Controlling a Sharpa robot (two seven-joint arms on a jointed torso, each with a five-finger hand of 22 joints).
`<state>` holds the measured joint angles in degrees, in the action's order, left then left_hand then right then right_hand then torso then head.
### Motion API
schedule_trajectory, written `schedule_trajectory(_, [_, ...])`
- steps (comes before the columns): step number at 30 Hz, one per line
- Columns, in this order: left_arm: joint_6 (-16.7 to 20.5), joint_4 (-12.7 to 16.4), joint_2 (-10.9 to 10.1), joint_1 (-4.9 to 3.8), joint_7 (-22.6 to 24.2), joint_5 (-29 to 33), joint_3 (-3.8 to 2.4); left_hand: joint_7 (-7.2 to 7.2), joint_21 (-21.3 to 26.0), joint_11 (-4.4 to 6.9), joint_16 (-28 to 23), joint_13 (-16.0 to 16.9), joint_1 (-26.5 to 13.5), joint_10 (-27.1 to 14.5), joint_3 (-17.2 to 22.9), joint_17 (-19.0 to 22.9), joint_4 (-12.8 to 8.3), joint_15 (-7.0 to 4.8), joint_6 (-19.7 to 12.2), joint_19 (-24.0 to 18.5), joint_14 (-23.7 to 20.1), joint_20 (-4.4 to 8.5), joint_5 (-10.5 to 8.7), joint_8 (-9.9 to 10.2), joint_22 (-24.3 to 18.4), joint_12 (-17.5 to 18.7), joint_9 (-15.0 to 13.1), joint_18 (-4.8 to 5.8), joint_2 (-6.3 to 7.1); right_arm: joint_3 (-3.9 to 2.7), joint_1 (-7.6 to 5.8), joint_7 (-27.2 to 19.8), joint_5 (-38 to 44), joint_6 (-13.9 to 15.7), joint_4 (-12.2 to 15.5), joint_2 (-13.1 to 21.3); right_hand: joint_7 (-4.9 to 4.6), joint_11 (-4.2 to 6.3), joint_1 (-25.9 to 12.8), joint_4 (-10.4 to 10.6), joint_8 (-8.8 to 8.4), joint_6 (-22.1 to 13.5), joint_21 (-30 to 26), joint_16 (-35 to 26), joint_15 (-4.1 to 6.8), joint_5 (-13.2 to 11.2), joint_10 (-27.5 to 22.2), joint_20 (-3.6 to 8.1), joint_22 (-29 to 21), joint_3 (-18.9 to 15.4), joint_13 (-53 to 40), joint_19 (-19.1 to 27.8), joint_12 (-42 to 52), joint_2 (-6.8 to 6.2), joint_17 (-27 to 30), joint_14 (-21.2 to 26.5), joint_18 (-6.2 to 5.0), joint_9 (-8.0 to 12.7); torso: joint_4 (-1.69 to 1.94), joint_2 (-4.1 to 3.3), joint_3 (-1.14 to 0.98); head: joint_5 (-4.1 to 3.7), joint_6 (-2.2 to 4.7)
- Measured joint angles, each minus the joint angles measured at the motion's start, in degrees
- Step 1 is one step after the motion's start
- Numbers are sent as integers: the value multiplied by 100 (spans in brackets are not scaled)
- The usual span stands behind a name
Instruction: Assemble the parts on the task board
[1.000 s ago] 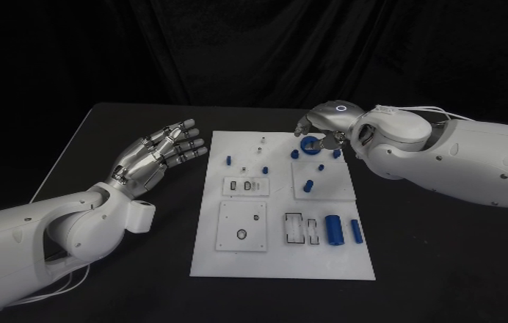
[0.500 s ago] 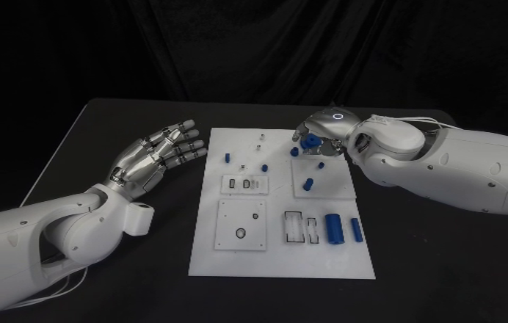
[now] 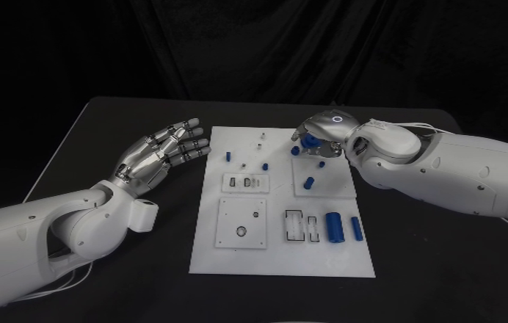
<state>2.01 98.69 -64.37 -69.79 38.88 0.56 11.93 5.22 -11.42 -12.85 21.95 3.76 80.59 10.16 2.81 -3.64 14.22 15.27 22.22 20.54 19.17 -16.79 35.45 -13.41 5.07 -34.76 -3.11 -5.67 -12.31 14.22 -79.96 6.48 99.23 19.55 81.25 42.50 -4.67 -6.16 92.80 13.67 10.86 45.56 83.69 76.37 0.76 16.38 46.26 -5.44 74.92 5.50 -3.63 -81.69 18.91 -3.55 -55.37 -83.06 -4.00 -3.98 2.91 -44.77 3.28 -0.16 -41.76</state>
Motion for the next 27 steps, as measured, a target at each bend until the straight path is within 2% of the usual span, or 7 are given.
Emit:
schedule_trajectory(6, [-30, -40, 9, 0, 1, -4, 11, 0, -22, 0, 62, 0, 0, 0, 32, -5, 0, 30, 0, 0, 31, 0, 0, 0, 0, 0, 0, -1, 0, -1, 26, -39, 4, 73, -127, -96, -7, 0, 0, -24, 0, 94, 0, 0, -21, 0, 0, 0, 0, 85, 0, 0, -32, 0, -16, 21, 1, -18, 0, 7, -3, -7, -1])
schedule_trajectory(8, [-42, -52, 21, 0, 1, -5, 14, 0, -22, 0, 62, 0, 0, 0, 32, -5, 1, 30, 0, 0, 31, 0, 0, 13, 0, 0, 0, -1, 0, -2, 36, -50, 5, 86, -172, -129, -9, -33, 0, -20, 0, 222, 0, 0, -21, 0, 33, 0, -1, 146, 0, 0, -31, 0, -25, 21, 0, -36, 0, 9, -4, -7, -5])
schedule_trajectory(13, [-72, -80, 51, 0, 1, -7, 18, 0, -22, 0, 72, 0, 0, 0, 41, -10, -8, 41, 0, 0, 42, 0, 0, 27, 0, 0, 0, -1, 0, -2, 73, -81, 7, 101, -282, -207, -22, -4, -55, -7, -22, 420, 0, 0, -21, -44, 201, 0, -1, 259, -1, 0, -67, -51, -40, 21, 0, -71, -6, 12, -5, -13, -9])
schedule_trajectory(14, [-78, -85, 55, 0, 1, -7, 19, 0, -22, 0, 88, 0, 0, 0, 48, -10, -16, 51, 0, 0, 51, 0, 0, 27, 0, 0, 0, -1, 0, -2, 83, -85, 7, 102, -300, -219, -27, 0, -82, 0, -22, 442, 0, 0, -21, -56, 231, 0, -1, 267, -1, 0, -80, -24, -47, 21, 0, -77, -6, 13, -5, -15, -9])
schedule_trajectory(27, [-140, -165, 97, 0, 2, -10, 21, 0, -22, -19, 88, 1, 0, -21, 79, -9, -15, 50, 0, 19, 51, 20, 0, 27, 0, 0, 1, -2, 0, -2, 191, -167, 11, 104, -468, -380, -32, 20, -138, 7, -71, 547, -1, 0, -21, -134, 419, 0, -2, 370, -1, 0, -124, -74, -49, 21, 0, -98, -12, 20, -10, 1, -12])
